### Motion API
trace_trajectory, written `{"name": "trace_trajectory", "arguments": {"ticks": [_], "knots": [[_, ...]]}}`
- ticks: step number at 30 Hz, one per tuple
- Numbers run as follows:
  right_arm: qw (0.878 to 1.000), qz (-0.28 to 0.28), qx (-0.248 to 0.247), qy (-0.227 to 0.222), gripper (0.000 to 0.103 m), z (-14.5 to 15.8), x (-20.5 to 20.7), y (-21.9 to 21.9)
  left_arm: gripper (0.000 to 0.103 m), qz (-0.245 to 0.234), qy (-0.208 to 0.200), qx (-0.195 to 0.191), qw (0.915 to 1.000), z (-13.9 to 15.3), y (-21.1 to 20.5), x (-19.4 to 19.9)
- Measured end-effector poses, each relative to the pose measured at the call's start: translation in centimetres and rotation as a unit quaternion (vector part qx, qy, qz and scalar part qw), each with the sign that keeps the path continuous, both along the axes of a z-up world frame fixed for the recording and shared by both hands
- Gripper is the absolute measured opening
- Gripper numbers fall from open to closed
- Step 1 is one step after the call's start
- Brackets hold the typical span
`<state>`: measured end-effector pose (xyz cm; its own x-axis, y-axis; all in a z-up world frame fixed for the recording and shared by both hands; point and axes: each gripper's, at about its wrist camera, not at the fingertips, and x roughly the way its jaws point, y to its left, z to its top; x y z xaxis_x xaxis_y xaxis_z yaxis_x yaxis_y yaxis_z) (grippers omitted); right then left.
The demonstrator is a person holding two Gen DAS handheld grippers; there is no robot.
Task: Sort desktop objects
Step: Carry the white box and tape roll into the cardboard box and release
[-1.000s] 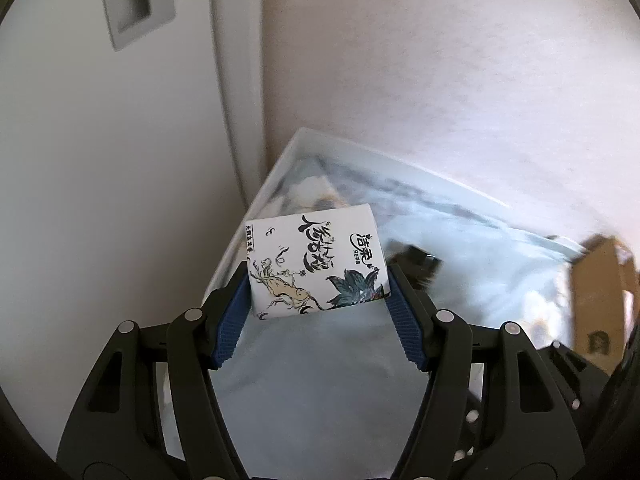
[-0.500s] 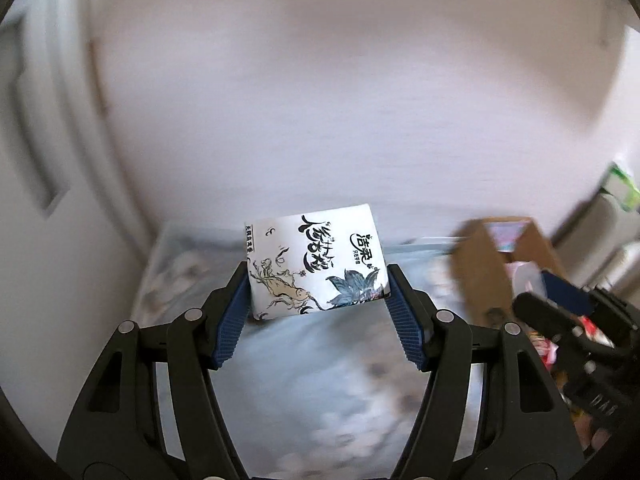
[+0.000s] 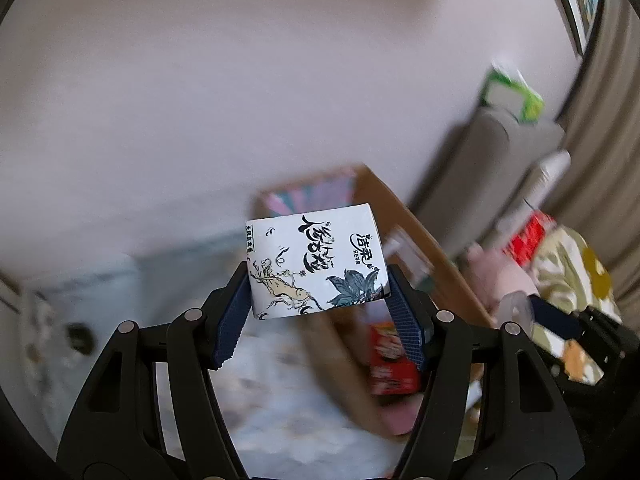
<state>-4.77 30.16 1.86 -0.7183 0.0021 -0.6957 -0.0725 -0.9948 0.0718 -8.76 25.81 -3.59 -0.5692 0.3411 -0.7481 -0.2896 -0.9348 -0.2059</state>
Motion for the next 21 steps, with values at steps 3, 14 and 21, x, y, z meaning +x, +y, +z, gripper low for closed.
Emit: {"name": "trace_trajectory", "arguments": {"ticks": [3, 14, 21], "knots": [[1.0, -0.014, -0.022, -0.014, 0.04, -2.2, 1.4, 1.5, 0.062, -0.019, -0.048, 0.017, 0.9985, -2.1, 2.2, -0.3], [0.998, -0.001, -0.049, -0.049, 0.04, -5.5, 1.8, 3.3, 0.062, -0.026, -0.042, -0.036, 0.9981, -3.7, 6.7, -0.9], [0.998, 0.019, -0.054, -0.037, 0.04, -4.8, 0.0, 4.0, 0.062, -0.021, -0.018, -0.043, 0.9987, -1.5, 8.4, -3.8]]}}
